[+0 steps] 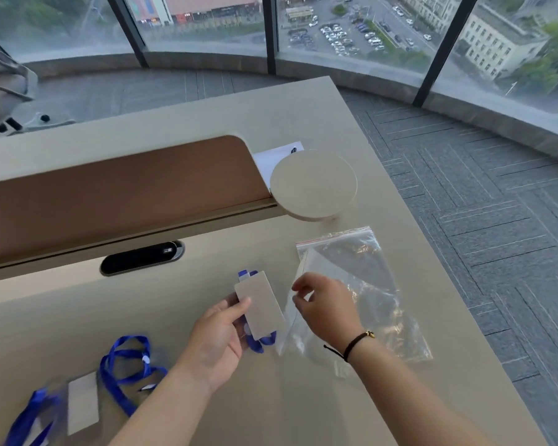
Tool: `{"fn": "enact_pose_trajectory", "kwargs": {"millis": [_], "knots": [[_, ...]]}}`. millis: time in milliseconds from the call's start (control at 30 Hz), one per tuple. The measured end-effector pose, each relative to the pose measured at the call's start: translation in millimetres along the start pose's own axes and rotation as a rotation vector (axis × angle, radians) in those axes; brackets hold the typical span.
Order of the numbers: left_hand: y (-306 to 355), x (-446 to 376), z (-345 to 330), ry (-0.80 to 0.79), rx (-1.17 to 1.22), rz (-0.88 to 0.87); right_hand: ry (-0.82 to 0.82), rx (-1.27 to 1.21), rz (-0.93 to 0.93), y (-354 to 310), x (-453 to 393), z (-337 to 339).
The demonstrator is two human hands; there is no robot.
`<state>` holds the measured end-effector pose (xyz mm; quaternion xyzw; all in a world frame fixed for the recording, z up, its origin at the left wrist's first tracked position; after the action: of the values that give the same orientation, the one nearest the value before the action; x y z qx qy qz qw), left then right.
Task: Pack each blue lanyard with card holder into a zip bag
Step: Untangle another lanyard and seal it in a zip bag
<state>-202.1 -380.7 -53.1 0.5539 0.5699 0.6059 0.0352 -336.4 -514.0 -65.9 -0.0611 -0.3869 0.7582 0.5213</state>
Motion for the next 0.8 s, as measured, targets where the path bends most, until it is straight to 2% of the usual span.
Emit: {"fn": "enact_pose_trajectory", "kwargs": {"millis": [167, 300, 500, 633, 800], "knots": [[8, 48, 31, -0.055, 0.081, -0.008, -0.055, -0.019, 0.051, -43, 52, -34], [19, 87, 55, -0.099, 0.258, 0.022, -0.107, 0.041, 0.188, -86, 96, -57], [33, 125, 94, -0.121, 0.369, 0.005, -0.139, 0.135, 0.192, -134, 138, -82], [41, 142, 118, -0.109, 0.318, -0.049, -0.14, 0.128, 0.269, -164, 161, -87], [46, 153, 155, -0.017, 0.196, -0.134, -0.011, 0.063, 0.315, -181, 176, -83]]}}
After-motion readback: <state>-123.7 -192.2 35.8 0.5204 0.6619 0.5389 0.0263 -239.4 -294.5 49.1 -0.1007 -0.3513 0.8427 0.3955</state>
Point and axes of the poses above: each hand's wrist, its own x-axis away from the middle knuckle, its own z-axis out of the back of the hand, y = z × x, the point moved 7 cm from there along -x, towards the middle knuckle, and after that the axes turned 5 degrees about -z, right-handed, at the moved point
